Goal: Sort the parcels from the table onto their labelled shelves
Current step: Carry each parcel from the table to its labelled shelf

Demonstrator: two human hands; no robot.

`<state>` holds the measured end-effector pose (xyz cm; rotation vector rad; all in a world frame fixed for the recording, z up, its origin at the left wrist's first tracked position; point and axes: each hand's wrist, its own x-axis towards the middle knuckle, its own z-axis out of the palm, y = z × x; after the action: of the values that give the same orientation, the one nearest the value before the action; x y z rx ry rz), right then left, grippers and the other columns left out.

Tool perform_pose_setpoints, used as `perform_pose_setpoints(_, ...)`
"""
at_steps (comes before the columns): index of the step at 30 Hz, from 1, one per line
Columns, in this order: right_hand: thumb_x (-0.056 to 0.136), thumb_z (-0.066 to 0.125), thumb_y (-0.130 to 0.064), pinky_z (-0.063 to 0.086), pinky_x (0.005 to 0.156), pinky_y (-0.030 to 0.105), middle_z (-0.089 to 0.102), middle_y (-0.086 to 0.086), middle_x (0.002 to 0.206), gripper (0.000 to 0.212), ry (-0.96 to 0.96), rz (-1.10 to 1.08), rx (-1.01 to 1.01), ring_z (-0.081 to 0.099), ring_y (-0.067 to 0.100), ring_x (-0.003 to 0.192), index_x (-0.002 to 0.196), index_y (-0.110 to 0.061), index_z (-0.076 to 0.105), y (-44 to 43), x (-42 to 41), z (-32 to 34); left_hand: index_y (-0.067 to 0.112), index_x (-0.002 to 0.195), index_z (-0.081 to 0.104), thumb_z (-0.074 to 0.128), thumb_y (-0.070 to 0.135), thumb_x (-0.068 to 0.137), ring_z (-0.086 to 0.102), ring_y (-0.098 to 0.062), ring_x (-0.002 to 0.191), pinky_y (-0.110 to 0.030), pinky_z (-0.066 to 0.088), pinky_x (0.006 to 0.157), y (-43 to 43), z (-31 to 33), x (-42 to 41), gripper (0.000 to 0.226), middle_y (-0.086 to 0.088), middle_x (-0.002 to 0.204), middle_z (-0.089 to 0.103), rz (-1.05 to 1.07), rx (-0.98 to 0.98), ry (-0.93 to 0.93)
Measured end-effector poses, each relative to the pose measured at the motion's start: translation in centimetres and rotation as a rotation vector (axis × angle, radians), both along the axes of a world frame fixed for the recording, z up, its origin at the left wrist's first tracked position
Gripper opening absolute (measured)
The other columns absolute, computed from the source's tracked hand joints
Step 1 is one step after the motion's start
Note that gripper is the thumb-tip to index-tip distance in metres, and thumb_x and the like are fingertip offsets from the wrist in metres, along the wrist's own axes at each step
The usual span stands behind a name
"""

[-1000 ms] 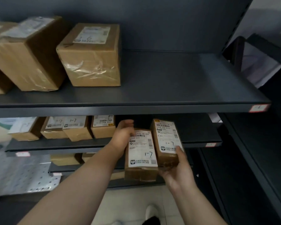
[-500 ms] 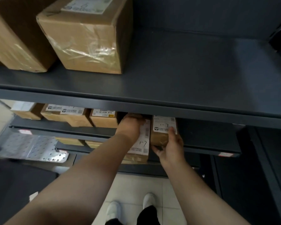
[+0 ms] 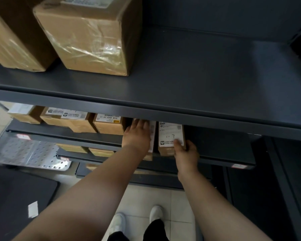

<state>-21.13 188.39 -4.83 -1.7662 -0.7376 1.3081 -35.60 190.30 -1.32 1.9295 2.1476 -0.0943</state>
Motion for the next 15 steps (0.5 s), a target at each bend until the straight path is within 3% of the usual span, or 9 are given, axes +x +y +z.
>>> perform_pose_setpoints(3, 0.086, 0.067, -0.03, 0.043, 0.097, 0.033, 0.041, 0.002, 0.137, 0.058, -0.093, 0.088, 0.046, 0.051, 0.02, 0.115, 0.138, -0.02, 0.044, 0.4, 0.3, 0.6, 0.009, 0.152, 0.006, 0.037, 0.02, 0.099, 0.007, -0.024, 0.147, -0.037, 0.005, 0.12, 0.5, 0.5, -0.9, 0.062, -0.009, 0.16, 0.011, -0.001, -0.039, -0.067)
perform_pose_setpoints(8, 0.089, 0.062, -0.016, 0.037, 0.105, 0.031, 0.038, 0.002, 0.138, 0.052, -0.276, 0.25, 0.175, 0.044, 0.018, 0.124, 0.138, -0.018, 0.044, -0.7, 1.0, 1.0, 0.016, 0.152, -0.006, 0.034, 0.023, 0.101, -0.015, -0.015, 0.145, -0.032, -0.012, 0.115, -4.3, 1.2, -0.3, 0.065, -0.001, 0.159, -0.013, -0.064, 0.081, -0.109)
perform_pose_setpoints(13, 0.09, 0.06, -0.016, 0.023, 0.108, 0.02, 0.019, 0.0, 0.155, 0.06, -0.56, 0.519, 0.296, 0.024, 0.016, 0.14, 0.144, -0.022, 0.035, -2.0, 1.1, 0.9, 0.02, 0.151, -0.01, 0.021, 0.029, 0.104, -0.022, -0.012, 0.143, -0.035, -0.008, 0.119, -9.1, 0.1, 0.2, 0.057, 0.001, 0.158, -0.018, -0.139, 0.025, -0.074)
perform_pose_setpoints(15, 0.092, 0.057, -0.023, 0.02, 0.114, 0.026, 0.011, -0.003, 0.158, 0.061, -0.732, 0.623, 0.318, 0.014, 0.016, 0.144, 0.147, -0.024, 0.03, -2.1, 1.0, 0.9, 0.02, 0.149, -0.014, 0.018, 0.031, 0.104, -0.025, -0.011, 0.141, -0.035, -0.01, 0.119, -9.0, -0.3, -0.1, 0.056, 0.001, 0.157, -0.022, -0.149, 0.011, -0.06)
